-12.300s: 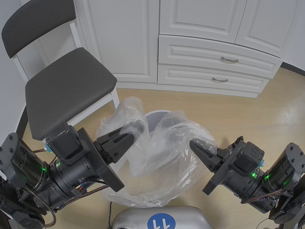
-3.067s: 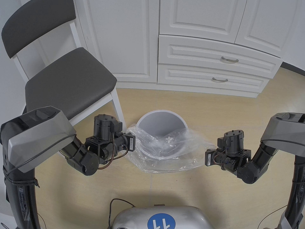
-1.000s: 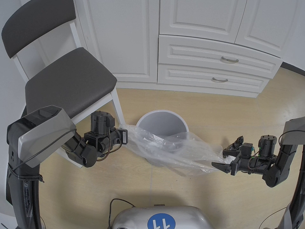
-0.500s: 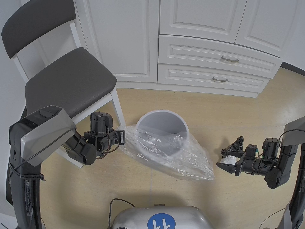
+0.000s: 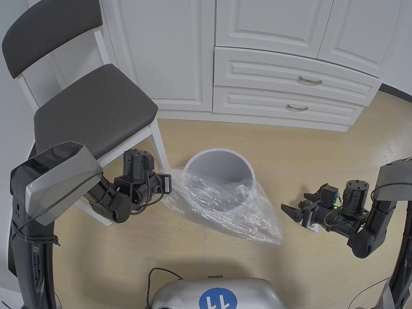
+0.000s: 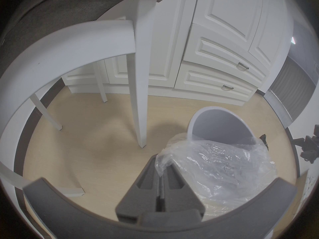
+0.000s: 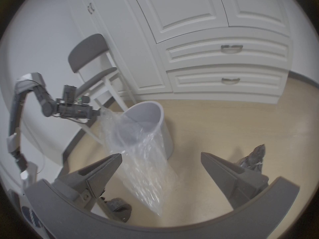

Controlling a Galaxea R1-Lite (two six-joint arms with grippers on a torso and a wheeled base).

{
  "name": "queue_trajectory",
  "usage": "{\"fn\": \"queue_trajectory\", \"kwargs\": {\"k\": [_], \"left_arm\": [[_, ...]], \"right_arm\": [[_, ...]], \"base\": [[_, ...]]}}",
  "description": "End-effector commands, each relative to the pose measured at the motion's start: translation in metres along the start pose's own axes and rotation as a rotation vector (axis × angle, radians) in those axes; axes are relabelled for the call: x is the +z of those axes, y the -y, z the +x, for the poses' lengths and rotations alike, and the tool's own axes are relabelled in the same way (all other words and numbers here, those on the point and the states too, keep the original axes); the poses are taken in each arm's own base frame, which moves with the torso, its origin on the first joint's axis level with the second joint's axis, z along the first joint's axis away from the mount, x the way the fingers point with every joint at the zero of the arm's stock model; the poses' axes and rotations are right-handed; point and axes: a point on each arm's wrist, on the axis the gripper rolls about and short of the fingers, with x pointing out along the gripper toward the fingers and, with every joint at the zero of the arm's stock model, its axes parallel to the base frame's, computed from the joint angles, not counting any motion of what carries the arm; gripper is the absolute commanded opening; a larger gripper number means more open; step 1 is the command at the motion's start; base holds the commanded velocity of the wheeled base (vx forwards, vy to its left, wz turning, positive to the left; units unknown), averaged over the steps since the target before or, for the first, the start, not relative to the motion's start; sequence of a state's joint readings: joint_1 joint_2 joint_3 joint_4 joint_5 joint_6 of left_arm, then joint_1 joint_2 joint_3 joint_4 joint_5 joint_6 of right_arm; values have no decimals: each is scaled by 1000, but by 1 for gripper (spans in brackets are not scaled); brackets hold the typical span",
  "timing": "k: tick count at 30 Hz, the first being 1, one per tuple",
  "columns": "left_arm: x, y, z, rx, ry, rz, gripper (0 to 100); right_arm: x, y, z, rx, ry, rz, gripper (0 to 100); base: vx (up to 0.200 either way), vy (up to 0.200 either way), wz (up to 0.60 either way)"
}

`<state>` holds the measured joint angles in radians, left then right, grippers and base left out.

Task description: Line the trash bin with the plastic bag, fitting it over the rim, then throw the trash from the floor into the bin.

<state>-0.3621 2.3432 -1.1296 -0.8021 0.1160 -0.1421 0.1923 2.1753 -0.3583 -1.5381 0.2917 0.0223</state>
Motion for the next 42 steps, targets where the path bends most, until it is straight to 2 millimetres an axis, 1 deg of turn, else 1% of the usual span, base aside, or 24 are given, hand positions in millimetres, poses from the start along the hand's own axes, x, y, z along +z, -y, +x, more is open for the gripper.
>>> {"fn": "queue_trajectory", "kwargs": {"k": [1, 2, 3, 5, 6, 8, 9, 11, 13, 15, 18, 19, 22, 23, 24, 25, 27, 28, 29, 33, 36, 37, 39, 42], "left_arm": [[11, 10, -13, -24, 19, -10, 0], [11, 11, -13, -25, 19, -9, 0], [10, 11, -13, -25, 18, -9, 0], [8, 10, -14, -24, 13, -8, 0], [7, 10, -15, -25, 12, -8, 0], [5, 9, -16, -26, 7, -7, 0], [4, 9, -16, -26, 4, -7, 100], [-1, 8, -18, -32, -17, -1, 100], [-3, 8, -19, -32, -28, 0, 100], [-1, 8, -21, -32, -28, 4, 100], [1, 8, -21, -30, -21, 5, 100], [2, 6, -21, -25, -18, 7, 100], [2, 3, -20, -19, -17, 15, 100], [2, 3, -20, -19, -17, 15, 100], [3, 2, -20, -15, -17, 20, 100], [3, 1, -20, -13, -16, 23, 100], [2, 1, -20, -13, -18, 23, 100], [3, 1, -20, -11, -16, 22, 100], [3, 1, -20, -11, -16, 22, 100], [3, 1, -19, -11, -15, 22, 100], [3, 1, -19, -11, -15, 22, 100], [3, 1, -19, -11, -13, 22, 100], [3, 1, -19, -10, -8, 21, 100], [3, 1, -19, -10, -10, 21, 100]], "right_arm": [[21, -81, 22, -103, 78, -59, 100], [21, -87, 24, -119, 72, -64, 100], [21, -89, 24, -123, 71, -65, 100], [24, -108, 34, -143, 33, -83, 100], [25, -111, 37, -148, 19, -90, 100], [34, -119, 47, -147, -22, -112, 100], [41, -124, 49, -144, -38, -123, 100], [58, -139, 56, -119, -101, -157, 100], [63, -145, 60, -108, -129, -172, 100], [68, -157, 69, -89, -184, -224, 100], [67, -160, 75, -81, -209, -264, 100], [63, -164, 85, -72, -215, -316, 100], [60, -166, 97, -78, -216, -374, 100], [60, -166, 97, -78, -216, -374, 100], [52, -167, 106, -89, -227, -392, 100], [49, -167, 110, -96, -233, -399, 100], [44, -170, 113, -97, -240, -416, 100], [37, -172, 117, -104, -255, -441, 100], [36, -172, 117, -105, -257, -443, 100], [21, -175, 127, -127, -286, -490, 100], [17, -175, 133, -144, -288, -492, 100], [15, -172, 142, -173, -283, -489, 100], [14, -170, 148, -187, -278, -484, 100], [12, -167, 151, -192, -282, -481, 100]], "base": [[0, 0, 0], [0, 0, 0], [0, 0, 0], [0, 0, 0], [0, 0, 0], [0, 0, 0], [0, 0, 0], [0, 0, 0], [0, 0, 0], [0, 0, 0], [0, 0, 0], [0, 0, 0], [0, 0, 0], [0, 0, 0], [0, 0, 0], [0, 0, 0], [0, 0, 0], [0, 0, 0], [0, 0, 0], [0, 0, 0], [0, 0, 0], [0, 0, 0], [0, 0, 0], [0, 0, 0]]}}
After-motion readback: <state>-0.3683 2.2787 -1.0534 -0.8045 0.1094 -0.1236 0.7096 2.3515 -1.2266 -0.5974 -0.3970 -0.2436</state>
